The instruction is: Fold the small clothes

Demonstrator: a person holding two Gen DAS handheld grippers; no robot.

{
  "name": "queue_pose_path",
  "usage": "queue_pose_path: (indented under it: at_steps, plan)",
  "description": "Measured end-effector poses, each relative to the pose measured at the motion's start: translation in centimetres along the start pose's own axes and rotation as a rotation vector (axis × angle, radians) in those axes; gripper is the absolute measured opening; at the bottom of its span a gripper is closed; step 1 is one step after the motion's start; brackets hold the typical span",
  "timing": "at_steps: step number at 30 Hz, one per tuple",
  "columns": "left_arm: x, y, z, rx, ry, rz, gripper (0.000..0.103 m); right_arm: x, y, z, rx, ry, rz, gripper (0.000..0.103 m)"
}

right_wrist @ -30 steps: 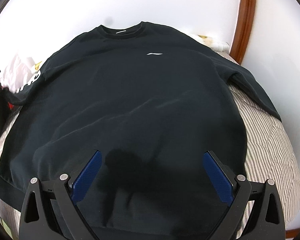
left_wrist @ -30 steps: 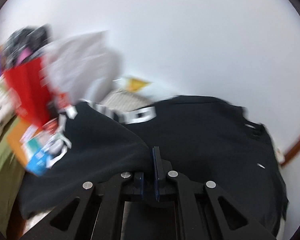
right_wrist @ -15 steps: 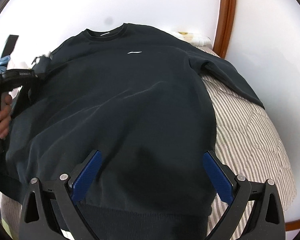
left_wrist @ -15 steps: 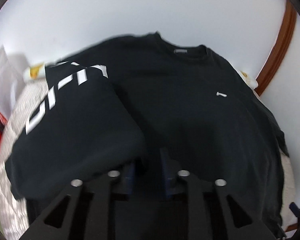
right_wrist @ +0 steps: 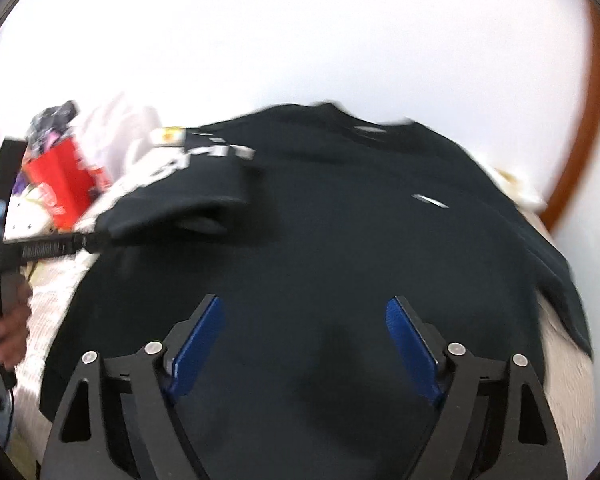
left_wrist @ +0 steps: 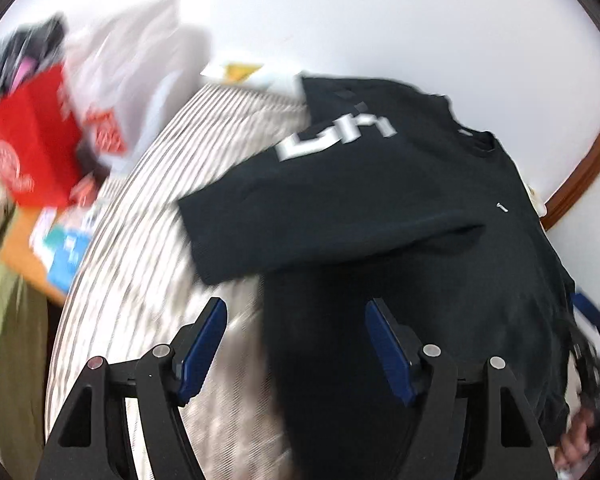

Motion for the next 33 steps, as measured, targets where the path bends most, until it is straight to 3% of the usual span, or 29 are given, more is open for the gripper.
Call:
queue_pose_path:
  at_steps: [6,10,13,14,15,16,17,18,20,21,26,30,33]
  plan:
    - [3.9,0.8,-3.3,0.053,-0.012,-0.094,0.070,8.0,-5.2,3.2,-0.010,0.218,-0.040,0.082]
    - [6.7,1.8,-3.7,0.036,0.010,-0.105,0.070,12.2,-8.4,4.1,-0.004,0.359,-0.055,0.082]
    - [6.7,1.7,-3.5,0.030,0.031,-0.109,0.070,14.8,-10.9,4.6,-0.008,0.447,-0.078,0.079]
    - [6.2,1.2,-3.4,0.037,0.029,-0.112,0.070,15.6,-11.5,4.7,-0.014,0.468,-0.089,0.074]
    - [5.3,0.4,-3.2,0.047,0.019,-0.117,0.070,16.2,-12.1,4.8,-0.030,0.484,-0.105,0.056]
    - [4.9,0.3,-3.4,0.050,0.008,-0.128,0.070,16.5,-12.4,4.9,-0.035,0.491,-0.103,0.030]
    - [4.2,0.0,-3.5,0.048,-0.007,-0.147,0.069,16.9,-12.7,5.2,-0.032,0.484,-0.071,0.018]
    - [3.2,-0.1,-3.6,0.044,-0.026,-0.186,0.068,17.0,-12.8,5.5,-0.033,0.461,-0.035,0.007]
    - [1.3,0.0,-4.0,0.039,-0.047,-0.290,0.068,16.4,-11.8,6.5,-0.074,0.392,0.018,0.004]
    - [0.6,-0.2,-4.4,0.053,-0.055,-0.306,0.068,15.5,-11.0,7.1,-0.101,0.338,0.045,0.004]
    - [-1.6,-0.8,-5.3,0.040,-0.167,-0.178,0.068,8.8,-7.6,9.0,-0.169,0.101,0.044,0.004]
    - [-2.2,-0.7,-5.7,0.038,-0.196,-0.132,0.068,1.7,-7.3,8.5,-0.144,-0.102,-0.002,0.004]
    - [-2.4,-0.5,-5.9,0.051,-0.195,-0.117,0.068,-2.7,-7.9,6.9,-0.094,-0.267,0.010,0.004]
Point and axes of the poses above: each gripper's, at about its wrist camera, not at the fingertips, and y roughly against the way its jaws point, x to its left, z to its top, the point moved 7 cm from there along -y, roughly the way its jaws point, and after that the axes turned 1 degree about -x, right-handed, at the moved point
